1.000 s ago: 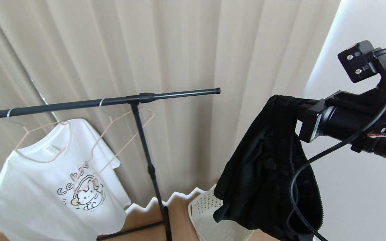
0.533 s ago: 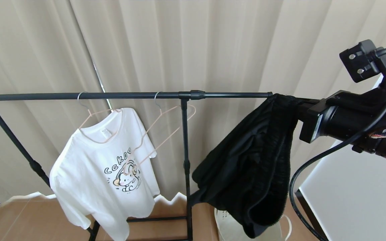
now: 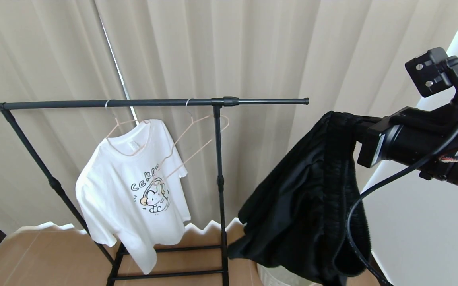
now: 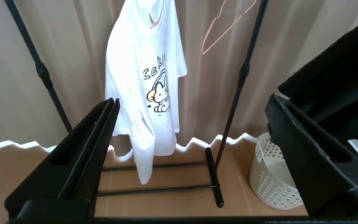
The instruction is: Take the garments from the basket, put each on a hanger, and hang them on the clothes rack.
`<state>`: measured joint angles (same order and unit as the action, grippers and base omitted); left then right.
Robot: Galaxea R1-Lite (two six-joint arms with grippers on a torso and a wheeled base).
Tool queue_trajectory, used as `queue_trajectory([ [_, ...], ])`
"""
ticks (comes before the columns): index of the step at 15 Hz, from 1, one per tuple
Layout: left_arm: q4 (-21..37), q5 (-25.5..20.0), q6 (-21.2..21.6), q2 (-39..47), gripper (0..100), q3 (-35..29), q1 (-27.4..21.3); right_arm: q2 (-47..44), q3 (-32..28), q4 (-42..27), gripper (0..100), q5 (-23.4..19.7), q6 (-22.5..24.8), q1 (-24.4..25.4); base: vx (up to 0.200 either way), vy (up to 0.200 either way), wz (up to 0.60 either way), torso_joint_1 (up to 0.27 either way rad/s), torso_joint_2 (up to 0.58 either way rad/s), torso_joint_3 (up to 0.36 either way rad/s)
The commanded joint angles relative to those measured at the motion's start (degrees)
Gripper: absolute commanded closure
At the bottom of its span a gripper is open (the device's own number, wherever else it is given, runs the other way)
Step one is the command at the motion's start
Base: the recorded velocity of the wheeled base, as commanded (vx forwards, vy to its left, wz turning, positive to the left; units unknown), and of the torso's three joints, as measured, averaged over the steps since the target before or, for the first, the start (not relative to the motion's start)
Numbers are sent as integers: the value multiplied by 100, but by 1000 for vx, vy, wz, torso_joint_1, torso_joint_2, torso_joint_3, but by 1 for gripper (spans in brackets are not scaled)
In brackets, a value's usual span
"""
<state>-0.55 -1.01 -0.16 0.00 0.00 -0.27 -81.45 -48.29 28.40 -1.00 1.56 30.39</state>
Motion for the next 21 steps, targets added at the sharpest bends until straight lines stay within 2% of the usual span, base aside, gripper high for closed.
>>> queue_trajectory([
  [1, 2, 5, -11, 0, 0, 0, -8, -12, 12, 7, 100, -6, 2, 11, 0, 200, 0, -12, 2, 2],
  [7, 2, 5, -11, 0, 0, 0, -8, 6, 12, -2, 100, -6, 2, 11, 0, 200, 0, 7, 3, 3],
  [11, 2, 13, -11, 0, 0, 0, 0, -12, 12, 25, 100, -6, 2, 11, 0, 0, 0, 0, 0, 0],
  [16, 2, 5, -11, 0, 0, 0, -8, -29, 179, 455, 100, -6, 108, 11, 0, 0, 0, 0, 0, 0],
  [18, 2, 5, -2, 0, 0, 0, -8, -38, 179, 464, 100, -6, 108, 11, 0, 200, 0, 7, 2, 5],
  [21, 2, 5, -2, 0, 0, 0, -8, -91, 188, 482, 100, -6, 125, 11, 0, 0, 0, 0, 0, 0],
])
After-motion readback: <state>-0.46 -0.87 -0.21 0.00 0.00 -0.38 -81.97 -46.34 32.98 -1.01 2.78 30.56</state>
